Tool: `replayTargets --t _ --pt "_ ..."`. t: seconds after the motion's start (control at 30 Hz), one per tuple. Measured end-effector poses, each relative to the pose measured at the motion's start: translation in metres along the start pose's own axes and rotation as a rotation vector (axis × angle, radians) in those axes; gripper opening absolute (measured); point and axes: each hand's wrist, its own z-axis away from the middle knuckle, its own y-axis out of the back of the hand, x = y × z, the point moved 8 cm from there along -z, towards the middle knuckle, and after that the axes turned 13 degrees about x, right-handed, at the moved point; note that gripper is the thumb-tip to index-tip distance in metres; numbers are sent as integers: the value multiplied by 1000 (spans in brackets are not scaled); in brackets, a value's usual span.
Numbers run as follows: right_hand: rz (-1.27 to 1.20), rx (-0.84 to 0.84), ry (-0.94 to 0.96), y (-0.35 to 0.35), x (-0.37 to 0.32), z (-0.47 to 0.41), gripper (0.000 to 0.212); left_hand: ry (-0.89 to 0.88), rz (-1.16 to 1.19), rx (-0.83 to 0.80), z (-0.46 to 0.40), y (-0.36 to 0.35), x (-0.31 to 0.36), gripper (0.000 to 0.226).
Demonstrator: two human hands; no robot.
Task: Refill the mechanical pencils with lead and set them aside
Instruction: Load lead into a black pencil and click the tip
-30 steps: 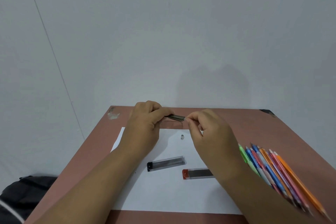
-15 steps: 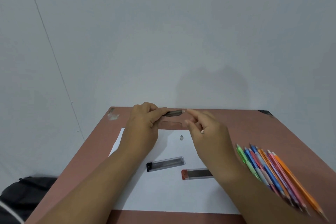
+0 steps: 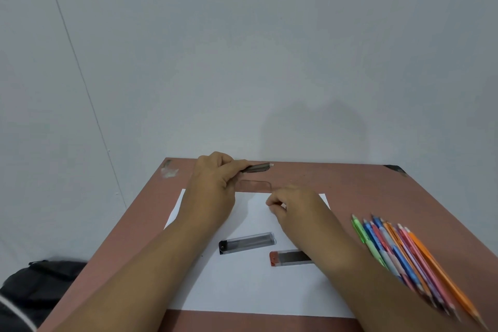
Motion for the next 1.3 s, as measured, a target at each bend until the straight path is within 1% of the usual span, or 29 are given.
replayTargets --t 0.1,0.2,0.27,0.37,0.57,0.93,1.03,1.17,1.23,1.3 --pt "-57 77 -68 10 2 -1 18 7 -8 2 0 1 0 50" --pt "-244 280 -179 34 6 -1 14 38 -4 -23 0 0 -1 50" --pt "-392 384 -236 48 6 0 12 38 0 -36 0 0 0 52" --pt "-514 443 -249 58 3 2 12 34 3 -43 0 0 1 52" --pt "-604 435 -273 57 1 3 12 38 13 -70 2 -2 2 48" --pt "-607 393 -271 59 -5 3 20 -16 34 -82 1 -3 8 47" --pt "-621 383 -286 59 -4 4 19 -39 37 -69 1 -1 12 48" --pt "-741 383 -394 57 4 4 12 -41 63 -125 3 -3 15 50" --pt "-844 369 -486 52 10 3 11 -70 87 -146 4 -5 18 48" --pt "-948 349 -598 46 15 3 5 -88 89 -147 5 -6 20 48"
